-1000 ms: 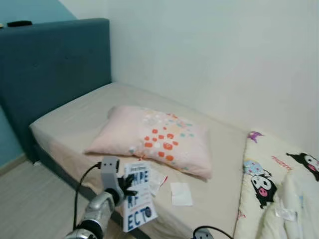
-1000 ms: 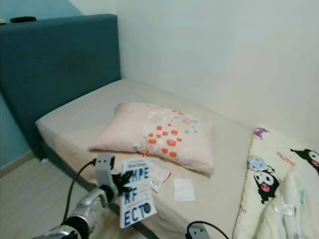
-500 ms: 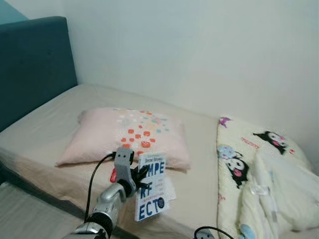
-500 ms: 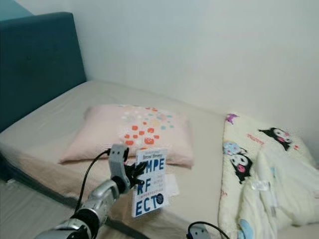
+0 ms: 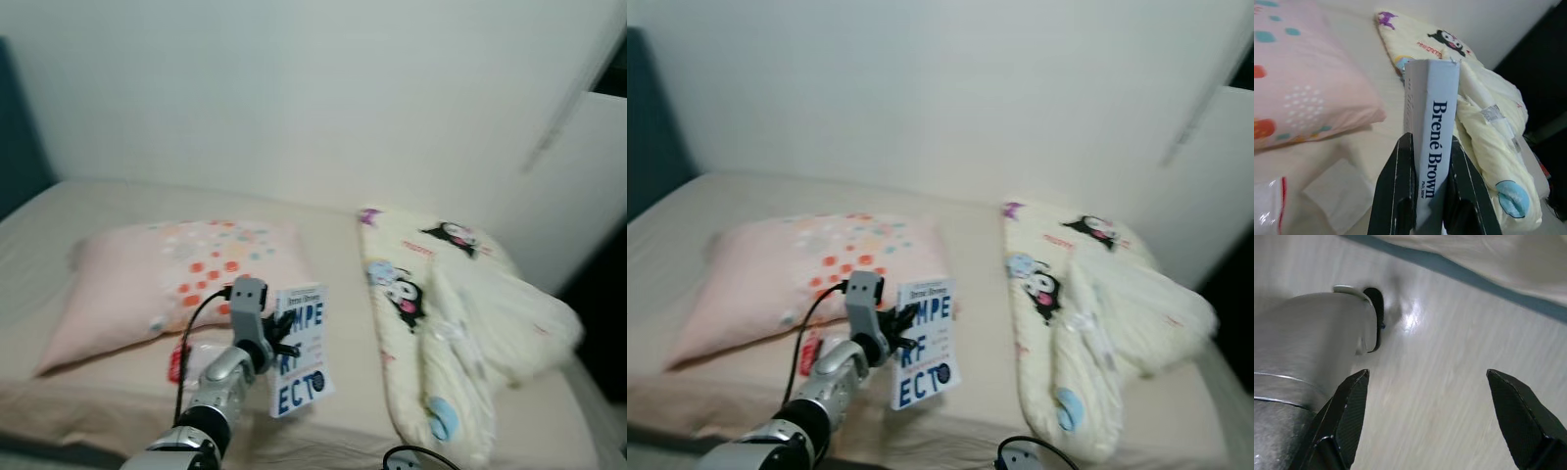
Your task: Clean up the room
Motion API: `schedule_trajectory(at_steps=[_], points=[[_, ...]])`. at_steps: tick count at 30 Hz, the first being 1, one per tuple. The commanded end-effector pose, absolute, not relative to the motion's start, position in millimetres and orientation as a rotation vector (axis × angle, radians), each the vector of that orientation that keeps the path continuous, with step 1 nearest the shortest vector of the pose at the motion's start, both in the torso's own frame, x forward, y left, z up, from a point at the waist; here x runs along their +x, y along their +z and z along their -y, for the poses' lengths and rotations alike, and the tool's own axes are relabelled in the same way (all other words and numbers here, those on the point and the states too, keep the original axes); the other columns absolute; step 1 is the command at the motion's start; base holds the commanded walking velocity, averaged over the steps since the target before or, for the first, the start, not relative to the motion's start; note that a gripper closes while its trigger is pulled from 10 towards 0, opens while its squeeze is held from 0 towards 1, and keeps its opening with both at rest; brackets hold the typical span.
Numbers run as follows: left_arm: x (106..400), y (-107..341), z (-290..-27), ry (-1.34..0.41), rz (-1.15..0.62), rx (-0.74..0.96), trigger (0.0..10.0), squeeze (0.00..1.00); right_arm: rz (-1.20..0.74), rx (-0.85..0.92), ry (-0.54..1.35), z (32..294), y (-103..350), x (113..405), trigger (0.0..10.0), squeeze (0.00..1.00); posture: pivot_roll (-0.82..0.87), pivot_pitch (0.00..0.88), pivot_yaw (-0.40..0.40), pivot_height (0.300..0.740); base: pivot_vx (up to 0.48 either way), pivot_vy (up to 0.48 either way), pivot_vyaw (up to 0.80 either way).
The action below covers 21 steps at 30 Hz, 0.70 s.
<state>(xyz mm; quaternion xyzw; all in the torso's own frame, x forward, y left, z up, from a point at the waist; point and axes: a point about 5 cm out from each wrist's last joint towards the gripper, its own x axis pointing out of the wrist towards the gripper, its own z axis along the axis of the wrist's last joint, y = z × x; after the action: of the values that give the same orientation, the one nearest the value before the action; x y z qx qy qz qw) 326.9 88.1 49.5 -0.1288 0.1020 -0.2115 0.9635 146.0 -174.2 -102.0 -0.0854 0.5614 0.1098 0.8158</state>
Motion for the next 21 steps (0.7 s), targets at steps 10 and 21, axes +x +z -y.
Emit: schedule_trajectory(at_steps=[10,21], points=[[342,62,-103,-0.314,-0.195,-0.219,10.0,0.0,-1.209,-0.119,0.236,164,-104,142,10.0,0.0,-0.05,0.0,-0.062,0.74,0.0,0.0,-0.69],[368,92,-122,-0.107,-0.163,-0.172,10.0,0.0,-1.181,-0.091,0.235,160,-103,145,10.0,0.0,-0.06,0.0,-0.055,0.74,0.0,0.0,-0.65]])
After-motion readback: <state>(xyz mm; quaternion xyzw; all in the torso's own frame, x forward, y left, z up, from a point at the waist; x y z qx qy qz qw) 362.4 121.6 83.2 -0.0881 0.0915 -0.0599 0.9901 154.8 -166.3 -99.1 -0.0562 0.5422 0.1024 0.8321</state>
